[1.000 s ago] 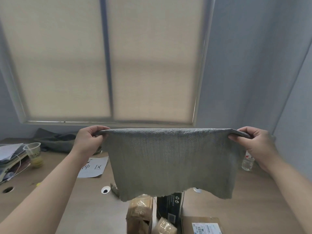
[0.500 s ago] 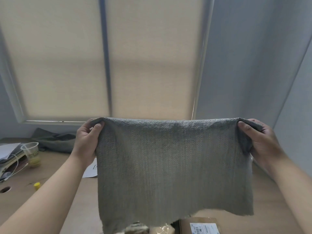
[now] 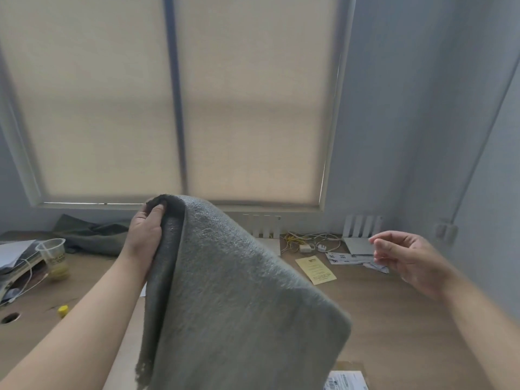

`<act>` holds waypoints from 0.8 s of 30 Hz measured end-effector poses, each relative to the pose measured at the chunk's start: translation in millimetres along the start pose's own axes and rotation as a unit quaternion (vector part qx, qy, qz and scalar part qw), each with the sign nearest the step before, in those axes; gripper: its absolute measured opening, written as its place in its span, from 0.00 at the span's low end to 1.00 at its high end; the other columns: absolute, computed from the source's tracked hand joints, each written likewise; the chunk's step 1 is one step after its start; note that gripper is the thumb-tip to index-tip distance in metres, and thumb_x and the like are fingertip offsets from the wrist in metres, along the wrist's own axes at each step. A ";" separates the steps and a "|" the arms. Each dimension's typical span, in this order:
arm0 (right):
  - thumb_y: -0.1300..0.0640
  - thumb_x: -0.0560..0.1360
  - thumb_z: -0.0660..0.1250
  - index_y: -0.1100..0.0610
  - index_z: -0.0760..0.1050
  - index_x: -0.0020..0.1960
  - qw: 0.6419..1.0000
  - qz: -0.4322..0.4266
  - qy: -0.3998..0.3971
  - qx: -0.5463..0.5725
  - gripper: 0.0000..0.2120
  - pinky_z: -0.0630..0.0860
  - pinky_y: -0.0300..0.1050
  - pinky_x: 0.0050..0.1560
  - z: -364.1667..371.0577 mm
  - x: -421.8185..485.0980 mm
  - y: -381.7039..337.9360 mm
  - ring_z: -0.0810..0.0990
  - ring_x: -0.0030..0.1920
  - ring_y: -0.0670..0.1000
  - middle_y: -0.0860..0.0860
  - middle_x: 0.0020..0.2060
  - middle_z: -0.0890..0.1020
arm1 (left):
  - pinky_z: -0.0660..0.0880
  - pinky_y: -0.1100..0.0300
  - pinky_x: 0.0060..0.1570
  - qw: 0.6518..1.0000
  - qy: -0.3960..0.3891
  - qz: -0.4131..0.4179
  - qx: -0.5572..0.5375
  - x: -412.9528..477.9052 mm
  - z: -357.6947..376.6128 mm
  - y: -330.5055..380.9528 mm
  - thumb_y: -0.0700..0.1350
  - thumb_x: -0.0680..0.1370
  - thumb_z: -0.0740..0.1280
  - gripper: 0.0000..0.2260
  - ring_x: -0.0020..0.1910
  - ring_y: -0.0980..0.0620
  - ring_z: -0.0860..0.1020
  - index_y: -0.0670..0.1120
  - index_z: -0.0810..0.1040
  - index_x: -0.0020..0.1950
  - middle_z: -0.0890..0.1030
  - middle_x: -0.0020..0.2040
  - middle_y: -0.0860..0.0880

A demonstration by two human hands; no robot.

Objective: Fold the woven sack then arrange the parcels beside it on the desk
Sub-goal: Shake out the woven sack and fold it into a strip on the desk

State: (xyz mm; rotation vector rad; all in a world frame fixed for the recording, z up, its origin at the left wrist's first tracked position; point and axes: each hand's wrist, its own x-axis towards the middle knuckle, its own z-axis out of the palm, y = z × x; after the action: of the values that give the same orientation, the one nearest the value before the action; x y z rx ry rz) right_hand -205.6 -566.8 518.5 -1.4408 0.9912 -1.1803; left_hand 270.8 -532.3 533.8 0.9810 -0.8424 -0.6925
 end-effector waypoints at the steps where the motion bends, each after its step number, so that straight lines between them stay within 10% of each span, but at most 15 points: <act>1: 0.43 0.54 0.84 0.58 0.86 0.46 1.000 0.005 -0.011 -0.010 0.26 0.81 0.40 0.42 3.5 0.3 0.5 0.80 0.37 0.49 0.55 0.36 0.80 | 0.78 0.71 0.38 1.000 -0.005 0.008 0.019 0.4 -0.3 2.1 0.40 0.84 0.59 0.10 0.34 0.64 0.81 0.49 0.78 0.49 0.84 0.34 0.58; 15: 0.29 0.46 0.80 0.54 0.82 0.57 0.989 0.121 -0.044 -0.075 0.46 0.76 0.48 0.48 34.4 -6.4 40.0 0.80 0.43 0.51 0.54 0.45 0.85 | 0.74 0.72 0.35 0.980 -0.078 0.134 0.122 7.8 30.8 67.6 0.39 0.83 0.63 0.12 0.33 0.65 0.78 0.52 0.80 0.45 0.82 0.33 0.61; 24: 0.24 0.61 0.67 0.41 0.69 0.66 0.960 0.263 -0.066 -0.072 0.38 0.79 0.54 0.54 51.7 1.9 63.9 0.81 0.58 0.61 0.62 0.59 0.81 | 0.74 0.71 0.40 0.986 -0.032 0.157 0.041 15.5 59.4 91.1 0.43 0.83 0.64 0.08 0.36 0.66 0.79 0.53 0.80 0.47 0.82 0.38 0.60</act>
State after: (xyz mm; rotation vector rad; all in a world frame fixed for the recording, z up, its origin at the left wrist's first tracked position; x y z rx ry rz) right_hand -154.8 -570.3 453.9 -1.2366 1.2846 -0.6274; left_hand 239.3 -533.6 639.1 0.8766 -1.0613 -0.4226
